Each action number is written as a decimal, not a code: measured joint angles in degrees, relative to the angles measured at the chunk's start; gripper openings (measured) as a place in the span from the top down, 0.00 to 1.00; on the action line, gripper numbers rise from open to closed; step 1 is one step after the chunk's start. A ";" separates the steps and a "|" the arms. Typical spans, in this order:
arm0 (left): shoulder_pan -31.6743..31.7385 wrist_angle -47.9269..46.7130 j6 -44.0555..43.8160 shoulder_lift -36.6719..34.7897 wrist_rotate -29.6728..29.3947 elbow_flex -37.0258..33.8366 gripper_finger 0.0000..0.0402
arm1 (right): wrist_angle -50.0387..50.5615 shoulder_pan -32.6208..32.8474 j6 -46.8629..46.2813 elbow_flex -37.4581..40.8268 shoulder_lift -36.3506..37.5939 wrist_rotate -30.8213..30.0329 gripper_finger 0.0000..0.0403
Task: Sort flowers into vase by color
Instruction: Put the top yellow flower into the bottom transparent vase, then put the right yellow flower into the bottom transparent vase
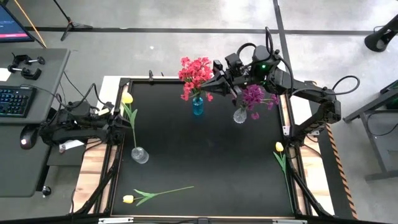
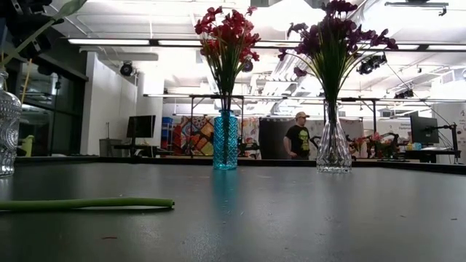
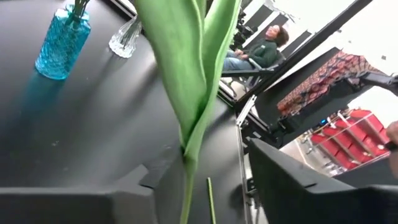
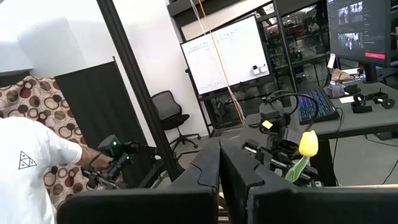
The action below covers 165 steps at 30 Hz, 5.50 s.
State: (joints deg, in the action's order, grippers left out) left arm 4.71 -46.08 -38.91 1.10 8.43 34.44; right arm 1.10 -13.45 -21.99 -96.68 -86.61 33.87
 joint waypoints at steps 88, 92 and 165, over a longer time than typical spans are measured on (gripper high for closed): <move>0.02 11.76 -47.19 0.02 36.50 0.02 0.45 | 4.64 0.02 1.06 0.00 0.02 -0.28 1.00; 0.02 18.55 -52.64 0.02 36.48 0.04 0.46 | 6.70 0.01 1.52 -0.02 0.00 -0.28 1.00; 41.20 42.15 16.49 54.71 6.36 19.37 0.47 | 82.54 36.71 -50.58 31.60 10.04 -11.17 1.00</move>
State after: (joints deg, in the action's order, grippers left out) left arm 45.91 -3.93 -22.42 55.81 14.79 53.80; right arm 83.65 23.26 -72.57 -65.08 -76.56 22.69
